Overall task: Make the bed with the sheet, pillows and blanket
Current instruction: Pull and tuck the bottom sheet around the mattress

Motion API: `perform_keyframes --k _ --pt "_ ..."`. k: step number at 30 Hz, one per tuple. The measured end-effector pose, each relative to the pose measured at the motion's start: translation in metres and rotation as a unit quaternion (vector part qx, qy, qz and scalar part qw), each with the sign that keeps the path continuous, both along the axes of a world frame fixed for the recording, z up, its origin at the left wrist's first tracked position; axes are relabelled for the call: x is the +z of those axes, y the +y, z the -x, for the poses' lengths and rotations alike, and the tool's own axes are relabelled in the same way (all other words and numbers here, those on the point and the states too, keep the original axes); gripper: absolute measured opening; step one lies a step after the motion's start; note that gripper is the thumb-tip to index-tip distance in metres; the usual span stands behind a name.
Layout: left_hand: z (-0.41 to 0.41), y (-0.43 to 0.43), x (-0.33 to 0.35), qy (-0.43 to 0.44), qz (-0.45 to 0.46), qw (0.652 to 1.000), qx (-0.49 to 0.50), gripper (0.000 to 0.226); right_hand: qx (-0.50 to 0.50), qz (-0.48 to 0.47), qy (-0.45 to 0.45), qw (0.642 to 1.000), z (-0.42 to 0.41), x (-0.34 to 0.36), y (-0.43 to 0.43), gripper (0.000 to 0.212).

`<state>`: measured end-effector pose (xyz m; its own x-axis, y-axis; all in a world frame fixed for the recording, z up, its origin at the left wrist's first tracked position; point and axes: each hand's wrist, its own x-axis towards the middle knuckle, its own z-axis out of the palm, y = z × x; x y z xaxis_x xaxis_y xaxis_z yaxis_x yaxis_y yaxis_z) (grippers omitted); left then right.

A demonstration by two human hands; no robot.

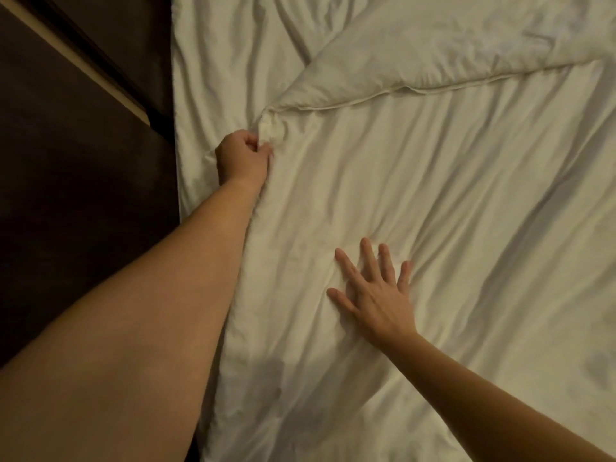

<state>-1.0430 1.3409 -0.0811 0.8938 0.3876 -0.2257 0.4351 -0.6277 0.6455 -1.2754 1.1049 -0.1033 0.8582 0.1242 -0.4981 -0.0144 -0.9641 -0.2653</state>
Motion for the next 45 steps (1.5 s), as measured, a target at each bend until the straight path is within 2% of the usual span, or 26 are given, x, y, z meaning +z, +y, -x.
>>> perform_keyframes --k 7,12,16,19,22,25,28,30,35,39,43,45 --pt "-0.002 0.063 0.057 -0.045 -0.165 0.985 -0.019 0.015 0.033 -0.013 0.002 0.999 0.001 0.021 0.017 0.075" --pt "0.001 0.102 0.08 -0.008 -0.309 0.951 -0.007 0.032 0.086 -0.038 -0.008 0.996 0.014 0.027 0.05 0.08" --pt "0.014 0.09 0.07 0.019 -0.332 0.943 -0.034 0.028 0.078 -0.027 0.018 0.996 0.03 0.011 0.063 0.081" --pt "0.043 0.074 0.052 -0.024 -0.367 0.929 -0.053 0.035 0.074 -0.021 0.013 0.997 0.032 0.004 0.065 0.08" --pt "0.091 0.05 0.025 -0.056 -0.321 0.925 -0.197 0.04 0.08 -0.024 0.004 0.997 0.032 0.009 0.062 0.076" --pt "0.136 0.046 -0.015 0.002 -0.251 0.929 -0.271 0.053 0.07 -0.015 -0.027 0.997 0.033 0.015 0.049 0.073" --pt "0.156 0.06 -0.049 0.054 -0.255 0.93 -0.258 0.062 0.031 0.024 -0.042 0.998 0.036 0.005 0.03 0.075" --pt "0.158 0.071 -0.06 0.059 -0.263 0.93 -0.25 0.064 0.034 0.04 -0.033 0.998 0.038 -0.005 0.023 0.077" --pt "0.161 0.086 -0.073 0.073 -0.26 0.935 -0.23 0.067 0.032 0.023 -0.022 0.999 0.045 -0.025 0.036 0.077" --pt "0.156 0.077 -0.061 0.133 -0.263 0.929 -0.222 0.067 0.026 0.013 -0.019 0.999 0.044 -0.021 0.034 0.079" --pt "0.147 0.066 -0.03 0.22 -0.214 0.925 -0.225 0.066 0.038 -0.003 0.01 0.999 0.04 0.007 0.02 0.081" --pt "0.148 0.057 -0.009 0.234 -0.194 0.929 -0.213 0.064 0.035 0.003 0.006 0.999 0.045 0.028 0.01 0.084"
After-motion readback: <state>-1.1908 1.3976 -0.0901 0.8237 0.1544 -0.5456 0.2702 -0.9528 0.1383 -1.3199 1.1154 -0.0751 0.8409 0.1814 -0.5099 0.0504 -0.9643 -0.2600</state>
